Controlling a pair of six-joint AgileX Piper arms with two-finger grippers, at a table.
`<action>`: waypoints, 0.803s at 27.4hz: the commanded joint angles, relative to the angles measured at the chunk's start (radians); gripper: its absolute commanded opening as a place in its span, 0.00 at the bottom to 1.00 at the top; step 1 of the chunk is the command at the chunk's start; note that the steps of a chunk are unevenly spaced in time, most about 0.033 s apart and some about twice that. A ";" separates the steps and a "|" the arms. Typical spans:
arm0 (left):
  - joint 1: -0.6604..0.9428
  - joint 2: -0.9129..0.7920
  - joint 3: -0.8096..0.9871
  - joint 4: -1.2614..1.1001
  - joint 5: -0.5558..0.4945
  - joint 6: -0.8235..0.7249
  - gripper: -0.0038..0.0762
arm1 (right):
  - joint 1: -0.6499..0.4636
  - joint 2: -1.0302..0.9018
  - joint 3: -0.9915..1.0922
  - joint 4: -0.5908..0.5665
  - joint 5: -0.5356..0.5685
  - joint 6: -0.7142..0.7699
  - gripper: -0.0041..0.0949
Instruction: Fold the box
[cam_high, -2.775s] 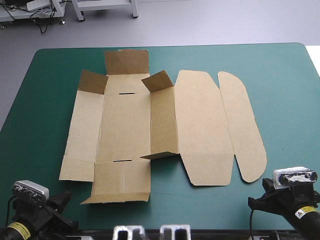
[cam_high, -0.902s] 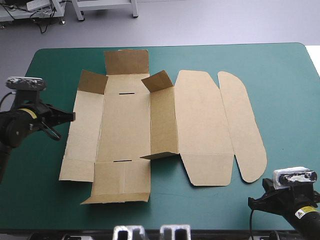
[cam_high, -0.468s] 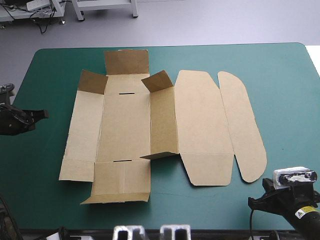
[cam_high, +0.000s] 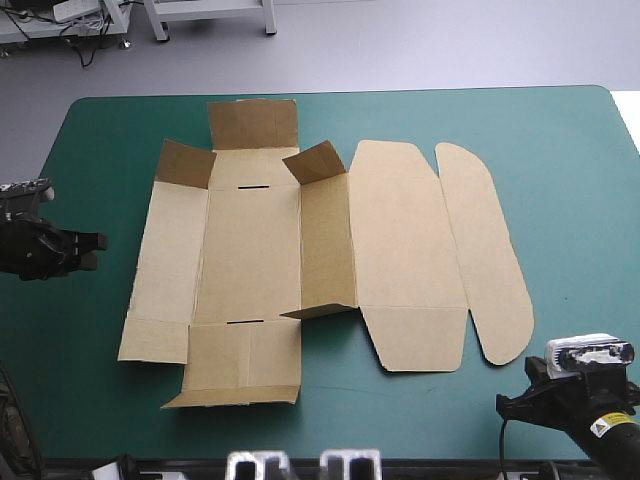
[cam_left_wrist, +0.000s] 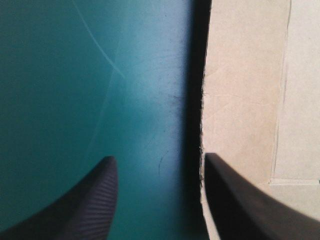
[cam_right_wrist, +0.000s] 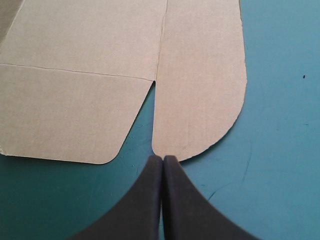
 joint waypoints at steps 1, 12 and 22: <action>0.002 -0.002 0.003 -0.072 -0.014 0.007 0.74 | 0.002 0.011 -0.031 0.016 -0.053 -0.011 0.02; 0.002 0.089 0.090 -0.283 -0.057 0.084 0.76 | 0.002 0.011 -0.031 0.016 -0.053 -0.011 0.02; 0.000 0.184 0.089 -0.349 -0.026 0.111 0.75 | 0.002 0.011 -0.031 0.016 -0.053 -0.011 0.02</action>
